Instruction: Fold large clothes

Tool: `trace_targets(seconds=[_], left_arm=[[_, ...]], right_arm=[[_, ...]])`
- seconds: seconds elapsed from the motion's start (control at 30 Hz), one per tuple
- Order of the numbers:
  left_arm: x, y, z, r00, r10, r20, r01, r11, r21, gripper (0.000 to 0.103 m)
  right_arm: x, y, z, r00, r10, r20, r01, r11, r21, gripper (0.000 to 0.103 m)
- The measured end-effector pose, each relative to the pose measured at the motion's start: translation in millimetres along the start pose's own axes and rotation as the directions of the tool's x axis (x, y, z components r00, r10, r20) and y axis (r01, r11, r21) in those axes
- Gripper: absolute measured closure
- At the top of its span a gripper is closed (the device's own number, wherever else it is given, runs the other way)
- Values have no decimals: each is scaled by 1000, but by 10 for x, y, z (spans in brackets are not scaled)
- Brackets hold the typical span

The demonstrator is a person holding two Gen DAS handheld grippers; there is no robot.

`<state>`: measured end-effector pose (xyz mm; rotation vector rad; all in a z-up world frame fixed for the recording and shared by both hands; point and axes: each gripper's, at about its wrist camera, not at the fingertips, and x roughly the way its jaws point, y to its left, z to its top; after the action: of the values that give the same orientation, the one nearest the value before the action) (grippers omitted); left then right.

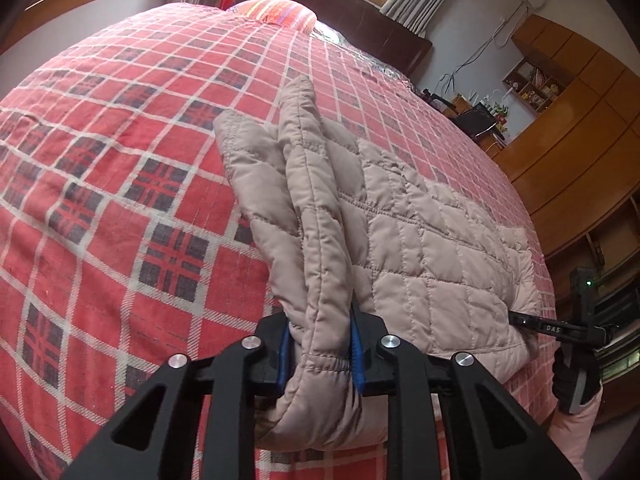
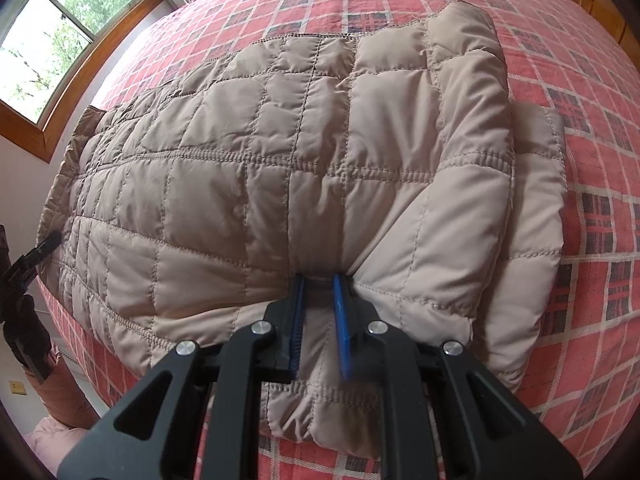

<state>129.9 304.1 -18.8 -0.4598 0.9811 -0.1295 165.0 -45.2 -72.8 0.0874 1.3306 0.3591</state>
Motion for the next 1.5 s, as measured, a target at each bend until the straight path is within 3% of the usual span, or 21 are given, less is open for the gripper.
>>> trace_targets(seconds=[0.3,0.77,1.03,1.5], left_arm=[[-240,-633,118,998,-32,62,19,981,194,82],[163,-1591,-30,997,-64,-34,72,892,447,82],[857,-1710,-88,981,-34,-191,120,879,461,81],[987,-1814,-325,993,39,-116,25,863,504,77]], right_arm=[[-6,-47,3,1000,14,1,-14,1000,11,90],[-3,-29,26,1000,14,-4,-13,1000,22,90],[1,8,9,1000,10,2,-10,1000,21,90],[5,-4,1,1000,12,-1,-12,1000,18,90]])
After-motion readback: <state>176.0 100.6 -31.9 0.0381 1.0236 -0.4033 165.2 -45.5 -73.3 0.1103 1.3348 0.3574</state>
